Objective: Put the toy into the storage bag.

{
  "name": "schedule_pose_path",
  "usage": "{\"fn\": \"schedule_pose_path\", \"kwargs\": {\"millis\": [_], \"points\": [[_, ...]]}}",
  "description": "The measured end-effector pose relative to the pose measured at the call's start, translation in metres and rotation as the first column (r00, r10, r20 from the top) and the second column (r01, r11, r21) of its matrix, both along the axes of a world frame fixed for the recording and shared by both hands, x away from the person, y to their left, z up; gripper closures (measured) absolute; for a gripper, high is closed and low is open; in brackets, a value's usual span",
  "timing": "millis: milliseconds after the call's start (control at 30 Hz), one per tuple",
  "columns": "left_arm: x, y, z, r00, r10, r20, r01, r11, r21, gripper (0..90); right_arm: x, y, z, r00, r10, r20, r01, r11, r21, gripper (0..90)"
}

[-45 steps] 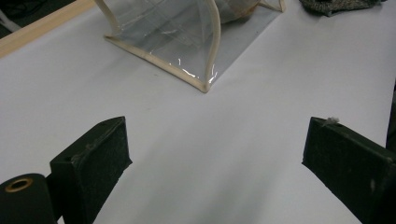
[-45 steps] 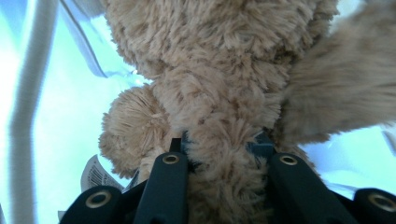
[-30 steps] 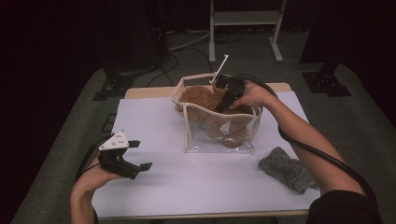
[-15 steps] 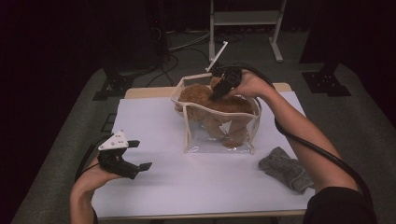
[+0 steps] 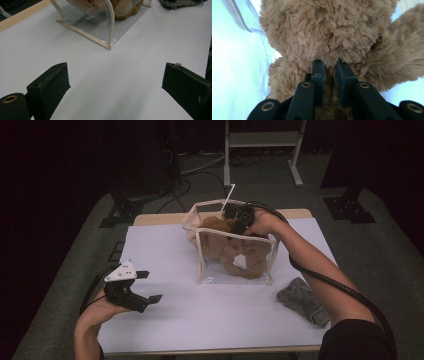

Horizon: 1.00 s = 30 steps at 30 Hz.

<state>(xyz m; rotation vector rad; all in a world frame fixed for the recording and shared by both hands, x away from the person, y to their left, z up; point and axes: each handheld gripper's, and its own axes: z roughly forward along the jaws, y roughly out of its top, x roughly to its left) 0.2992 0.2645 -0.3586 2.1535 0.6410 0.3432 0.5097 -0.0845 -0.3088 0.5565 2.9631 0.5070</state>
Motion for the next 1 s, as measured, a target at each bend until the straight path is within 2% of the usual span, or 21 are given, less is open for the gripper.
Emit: {"fn": "schedule_pose_path", "kwargs": {"millis": [133, 167, 200, 300, 400, 433, 467, 500, 533, 600, 667, 700, 733, 767, 800, 833, 933, 967, 1000], "points": [[-0.001, -0.001, 0.000, 1.0000, -0.001, 0.002, 0.001, 1.0000, 0.001, 6.2, 0.001, -0.002, 0.003, 0.9997, -0.020, -0.015, 0.021, 0.999, 0.029, 74.7], [-0.001, -0.001, 0.000, 1.0000, -0.002, 0.004, 0.002, 1.0000, 0.000, 6.2, 0.001, -0.004, 0.010, 0.9999, -0.014, -0.003, 0.014, 0.998, 0.058, 69.2], [0.000, -0.001, 0.001, 1.0000, -0.001, 0.005, 0.001, 1.0000, -0.002, 6.2, 0.001, -0.004, 0.010, 0.9999, -0.014, -0.003, 0.014, 0.998, 0.058, 69.2], [0.000, -0.002, 0.000, 1.0000, 0.000, 0.005, 0.000, 1.0000, -0.004, 6.2, 0.001, -0.011, 0.027, 0.9988, -0.046, -0.019, 0.048, 0.990, 0.135, 60.3], [0.000, -0.004, 0.000, 0.9999, -0.006, 0.009, 0.006, 1.0000, -0.001, 6.2, -0.003, -0.020, 0.035, 0.9984, -0.055, -0.013, 0.056, 0.988, 0.142, 56.1], [0.000, -0.004, 0.001, 0.9999, -0.007, 0.009, 0.007, 1.0000, 0.002, 6.2, -0.006, -0.028, 0.040, 0.9979, -0.064, -0.009, 0.064, 0.983, 0.174, 55.4], [-0.001, -0.004, 0.001, 0.9999, -0.007, 0.008, 0.007, 1.0000, 0.001, 6.2, -0.006, -0.028, 0.040, 0.9979, -0.064, -0.009, 0.064, 0.983, 0.174, 55.4], [-0.001, -0.004, 0.001, 1.0000, -0.006, 0.008, 0.006, 1.0000, 0.002, 6.2, -0.010, -0.038, 0.047, 0.9971, -0.076, 0.002, 0.074, 0.972, 0.221, 54.8], [-0.001, -0.004, 0.001, 1.0000, -0.006, 0.008, 0.006, 1.0000, 0.002, 6.2, -0.010, -0.038, 0.047, 0.9971, -0.076, 0.002, 0.074, 0.972, 0.221, 54.8], [0.000, -0.004, 0.001, 0.9999, -0.007, 0.009, 0.007, 1.0000, 0.006, 6.2, -0.014, -0.047, 0.054, 0.9962, -0.087, 0.003, 0.084, 0.962, 0.260, 53.1], [0.000, -0.006, 0.000, 0.9999, -0.011, 0.009, 0.011, 0.9999, -0.002, 6.2, -0.019, -0.055, 0.060, 0.9957, -0.092, 0.011, 0.085, 0.956, 0.280, 52.1], [0.000, -0.006, -0.001, 0.9999, -0.014, 0.006, 0.014, 0.9999, 0.005, 6.2, -0.022, -0.063, 0.065, 0.9953, -0.095, 0.017, 0.085, 0.948, 0.306, 52.1], [0.000, -0.006, -0.002, 0.9999, -0.012, 0.003, 0.012, 0.9999, 0.010, 6.2, -0.022, -0.063, 0.065, 0.9953, -0.095, 0.017, 0.085, 0.948, 0.306, 52.1], [0.000, -0.006, -0.001, 1.0000, -0.008, 0.003, 0.008, 0.9999, 0.010, 6.2, -0.027, -0.071, 0.069, 0.9943, -0.102, 0.031, 0.086, 0.941, 0.327, 52.1], [0.000, -0.007, -0.001, 1.0000, -0.007, 0.004, 0.007, 0.9999, 0.007, 6.2, -0.027, -0.071, 0.069, 0.9943, -0.102, 0.031, 0.086, 0.941, 0.327, 52.1], [0.000, -0.007, -0.001, 0.9999, -0.011, 0.007, 0.011, 0.9999, 0.006, 6.2, -0.030, -0.077, 0.072, 0.9937, -0.107, 0.031, 0.090, 0.933, 0.349, 51.8], [0.000, -0.009, -0.001, 0.9999, -0.016, 0.007, 0.015, 0.9998, 0.011, 6.2, -0.034, -0.083, 0.074, 0.9927, -0.115, 0.036, 0.096, 0.935, 0.343, 51.2], [0.001, -0.009, -0.001, 0.9999, -0.015, 0.004, 0.015, 0.9998, 0.011, 6.2, -0.037, -0.089, 0.076, 0.9916, -0.123, 0.042, 0.100, 0.929, 0.355, 50.9], [0.001, -0.010, -0.002, 0.9999, -0.017, 0.003, 0.017, 0.9998, 0.010, 6.2, -0.037, -0.089, 0.076, 0.9916, -0.123, 0.042, 0.100, 0.929, 0.355, 50.9]]}}
